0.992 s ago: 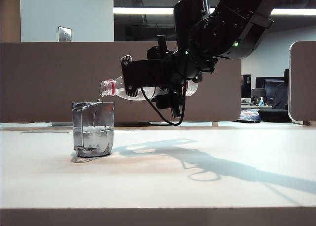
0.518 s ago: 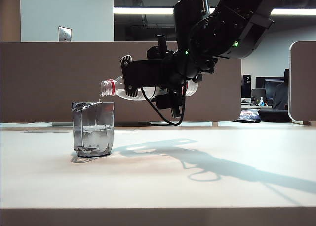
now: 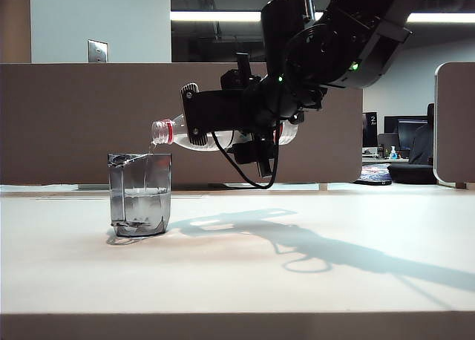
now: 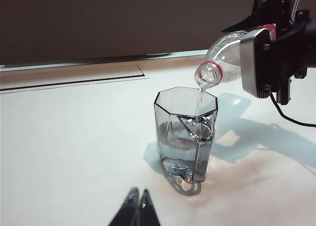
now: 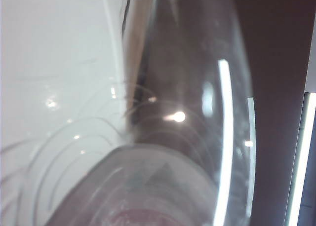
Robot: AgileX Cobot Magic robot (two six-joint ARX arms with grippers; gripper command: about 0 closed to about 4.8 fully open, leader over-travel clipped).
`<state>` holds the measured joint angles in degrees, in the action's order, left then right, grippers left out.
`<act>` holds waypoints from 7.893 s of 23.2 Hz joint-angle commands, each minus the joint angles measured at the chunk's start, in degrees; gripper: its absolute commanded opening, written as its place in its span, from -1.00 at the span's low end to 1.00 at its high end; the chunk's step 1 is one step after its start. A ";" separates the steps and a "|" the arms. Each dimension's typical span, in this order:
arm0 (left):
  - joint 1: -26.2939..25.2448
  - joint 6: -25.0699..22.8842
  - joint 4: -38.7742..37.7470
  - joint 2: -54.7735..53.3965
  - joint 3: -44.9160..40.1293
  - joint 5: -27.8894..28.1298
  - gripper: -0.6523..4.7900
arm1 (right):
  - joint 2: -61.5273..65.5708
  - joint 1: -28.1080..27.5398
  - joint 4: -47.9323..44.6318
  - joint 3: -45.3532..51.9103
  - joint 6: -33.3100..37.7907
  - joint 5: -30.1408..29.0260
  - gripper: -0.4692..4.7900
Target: Pick up the mineral water bottle on the table and pour water into the mug until it's half full.
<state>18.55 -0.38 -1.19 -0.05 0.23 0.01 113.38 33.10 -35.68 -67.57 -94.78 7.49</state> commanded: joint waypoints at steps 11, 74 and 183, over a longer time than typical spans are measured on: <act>-0.02 -0.02 0.37 0.00 0.17 -0.22 -0.78 | -0.70 0.33 -2.08 -0.52 8.59 -0.09 0.41; 0.00 -0.02 0.37 0.00 0.17 -0.24 -0.78 | -0.83 -5.97 -35.15 25.38 93.33 -14.25 1.00; -14.36 -0.02 0.37 0.00 0.17 -0.24 -0.78 | -113.42 -34.14 31.21 67.52 96.21 -8.68 -0.84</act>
<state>4.25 -0.38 -1.19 -0.05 0.23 0.01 0.08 -1.13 -3.53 -0.32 1.65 -1.54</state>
